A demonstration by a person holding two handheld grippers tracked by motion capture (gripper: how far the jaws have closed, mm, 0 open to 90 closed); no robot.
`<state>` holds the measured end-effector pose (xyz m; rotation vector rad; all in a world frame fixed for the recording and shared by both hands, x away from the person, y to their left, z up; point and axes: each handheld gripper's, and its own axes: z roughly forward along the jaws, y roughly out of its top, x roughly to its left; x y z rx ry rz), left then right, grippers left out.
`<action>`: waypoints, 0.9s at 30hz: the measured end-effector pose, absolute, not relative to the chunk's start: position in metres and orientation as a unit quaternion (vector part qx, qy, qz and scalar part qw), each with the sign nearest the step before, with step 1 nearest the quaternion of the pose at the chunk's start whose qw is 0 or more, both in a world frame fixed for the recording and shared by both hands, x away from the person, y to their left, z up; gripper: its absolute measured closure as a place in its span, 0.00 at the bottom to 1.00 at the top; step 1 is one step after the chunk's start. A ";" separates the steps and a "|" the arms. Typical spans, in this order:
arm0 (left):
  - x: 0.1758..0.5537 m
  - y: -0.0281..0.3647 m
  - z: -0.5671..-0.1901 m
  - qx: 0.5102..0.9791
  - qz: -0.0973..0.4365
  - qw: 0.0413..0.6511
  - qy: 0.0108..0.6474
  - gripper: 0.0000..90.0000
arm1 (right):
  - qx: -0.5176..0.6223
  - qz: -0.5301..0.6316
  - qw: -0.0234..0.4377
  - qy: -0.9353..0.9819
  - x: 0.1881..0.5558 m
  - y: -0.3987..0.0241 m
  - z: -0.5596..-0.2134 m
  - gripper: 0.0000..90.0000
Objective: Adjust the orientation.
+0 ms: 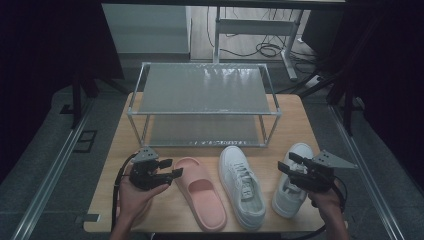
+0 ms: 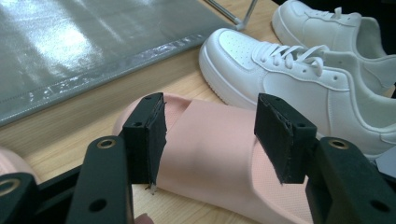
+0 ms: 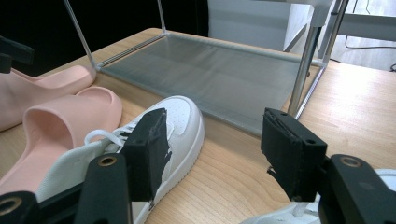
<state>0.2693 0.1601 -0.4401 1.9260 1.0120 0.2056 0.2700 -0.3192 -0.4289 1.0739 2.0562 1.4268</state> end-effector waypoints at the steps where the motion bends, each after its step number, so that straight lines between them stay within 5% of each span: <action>1: 0.269 0.161 -0.440 0.781 0.084 0.461 0.413 0.50 | 0.385 0.512 0.208 0.739 0.270 -0.319 -0.429 0.46; 19: 0.262 0.164 -0.445 0.782 0.082 0.465 0.407 0.56 | 0.381 0.500 0.206 0.750 0.269 -0.307 -0.429 0.46; 27: 0.250 0.165 -0.441 0.786 0.102 0.455 0.406 0.74 | 0.378 0.503 0.201 0.750 0.268 -0.306 -0.427 0.46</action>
